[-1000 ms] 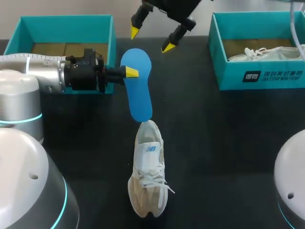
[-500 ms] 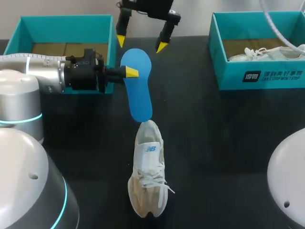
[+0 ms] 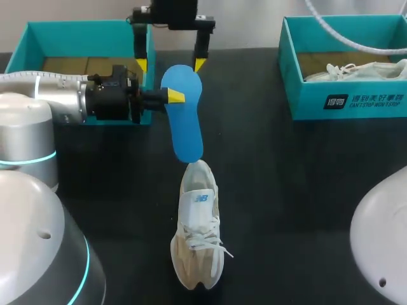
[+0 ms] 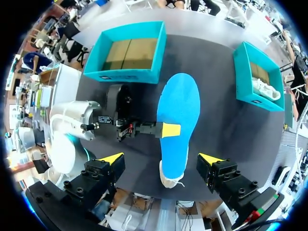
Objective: Take the shoe out of the shoebox, open the shoe tongue, remove and reinsert the insole, then place the shoe into the shoebox
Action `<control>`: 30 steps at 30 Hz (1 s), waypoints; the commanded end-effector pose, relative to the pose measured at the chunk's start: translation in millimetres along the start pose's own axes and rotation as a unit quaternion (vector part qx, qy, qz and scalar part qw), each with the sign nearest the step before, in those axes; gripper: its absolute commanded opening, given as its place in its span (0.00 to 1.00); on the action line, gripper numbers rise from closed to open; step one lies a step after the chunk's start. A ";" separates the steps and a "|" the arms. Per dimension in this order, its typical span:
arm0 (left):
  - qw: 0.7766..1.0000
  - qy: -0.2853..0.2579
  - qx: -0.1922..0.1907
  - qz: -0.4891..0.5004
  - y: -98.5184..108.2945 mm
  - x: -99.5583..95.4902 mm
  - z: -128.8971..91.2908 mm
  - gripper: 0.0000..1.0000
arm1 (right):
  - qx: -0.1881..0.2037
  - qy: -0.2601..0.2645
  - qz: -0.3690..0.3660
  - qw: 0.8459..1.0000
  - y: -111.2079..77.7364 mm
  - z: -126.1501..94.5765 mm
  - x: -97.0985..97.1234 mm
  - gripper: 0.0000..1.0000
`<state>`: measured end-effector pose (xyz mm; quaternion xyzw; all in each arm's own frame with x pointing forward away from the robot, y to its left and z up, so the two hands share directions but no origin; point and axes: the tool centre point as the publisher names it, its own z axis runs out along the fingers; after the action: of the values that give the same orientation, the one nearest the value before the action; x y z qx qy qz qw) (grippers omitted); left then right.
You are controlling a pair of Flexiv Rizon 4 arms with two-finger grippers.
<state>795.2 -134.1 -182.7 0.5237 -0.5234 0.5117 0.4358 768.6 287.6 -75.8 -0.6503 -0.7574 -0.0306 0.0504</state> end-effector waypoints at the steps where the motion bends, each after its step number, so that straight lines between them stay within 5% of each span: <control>1: 1.000 -0.001 0.000 0.000 0.4 0.0 -0.1 0.00 | 0.002 -0.057 -0.002 0.998 2.3 0.4 8.8 1.00; 13: 1.000 -0.001 0.000 0.000 0.4 0.0 -0.1 0.00 | -0.020 -0.008 0.026 0.999 2.1 6.5 4.9 1.00; 20: 1.000 -0.001 0.000 0.000 0.4 0.0 -0.1 0.00 | -0.028 0.109 0.066 0.991 0.4 1.0 -20.1 1.00; 30: 1.000 -0.001 0.000 0.000 0.4 0.0 -0.1 0.00 | -0.024 0.287 0.082 0.954 -1.8 12.1 -52.6 1.00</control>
<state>795.2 -134.1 -182.8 0.5237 -0.5234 0.5117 0.4358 777.3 260.6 -86.2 -0.7079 -0.6973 -0.0635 0.0926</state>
